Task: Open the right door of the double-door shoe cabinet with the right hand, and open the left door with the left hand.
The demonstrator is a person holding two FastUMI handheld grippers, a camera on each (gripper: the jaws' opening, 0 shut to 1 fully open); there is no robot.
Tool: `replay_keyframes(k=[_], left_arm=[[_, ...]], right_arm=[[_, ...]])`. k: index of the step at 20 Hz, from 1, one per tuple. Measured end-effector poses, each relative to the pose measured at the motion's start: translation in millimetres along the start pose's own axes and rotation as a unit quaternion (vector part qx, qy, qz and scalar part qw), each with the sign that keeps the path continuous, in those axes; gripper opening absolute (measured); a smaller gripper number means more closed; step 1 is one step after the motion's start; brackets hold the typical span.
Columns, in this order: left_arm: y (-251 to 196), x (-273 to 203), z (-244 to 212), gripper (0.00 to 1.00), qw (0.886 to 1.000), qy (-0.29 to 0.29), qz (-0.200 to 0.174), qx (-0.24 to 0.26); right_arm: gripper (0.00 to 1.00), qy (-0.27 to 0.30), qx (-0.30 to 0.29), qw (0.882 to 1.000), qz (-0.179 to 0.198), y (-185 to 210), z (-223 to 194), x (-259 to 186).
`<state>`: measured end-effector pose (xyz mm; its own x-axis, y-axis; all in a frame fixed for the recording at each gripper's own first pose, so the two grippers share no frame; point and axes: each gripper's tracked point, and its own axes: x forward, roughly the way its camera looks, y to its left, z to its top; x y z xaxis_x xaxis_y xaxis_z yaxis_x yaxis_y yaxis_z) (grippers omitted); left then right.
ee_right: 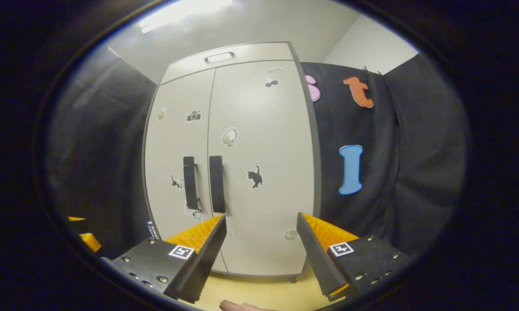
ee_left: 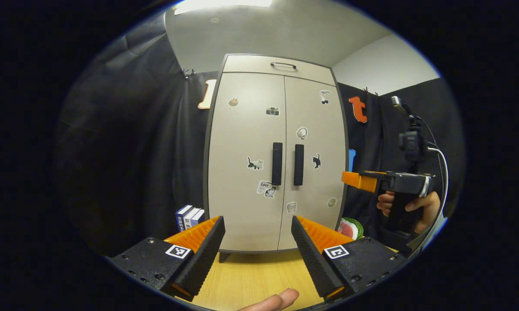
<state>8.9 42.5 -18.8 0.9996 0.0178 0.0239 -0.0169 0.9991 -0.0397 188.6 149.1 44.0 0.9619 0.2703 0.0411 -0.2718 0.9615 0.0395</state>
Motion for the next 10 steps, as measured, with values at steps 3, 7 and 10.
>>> replay_keyframes(k=[3,7,10], left_arm=[[10,-4,-14,0.96,1.0,0.011,-0.004,-0.01],[32,-5,-23,0.96,1.0,0.016,0.0,-0.006],[47,-10,-25,0.96,1.0,0.012,0.0,-0.015]], right_arm=[[0.98,0.002,-0.012,1.0,0.014,32,5,43],[0.97,0.011,-0.007,1.0,0.024,68,5,83],[0.94,0.018,-0.014,1.0,0.016,85,5,108]])
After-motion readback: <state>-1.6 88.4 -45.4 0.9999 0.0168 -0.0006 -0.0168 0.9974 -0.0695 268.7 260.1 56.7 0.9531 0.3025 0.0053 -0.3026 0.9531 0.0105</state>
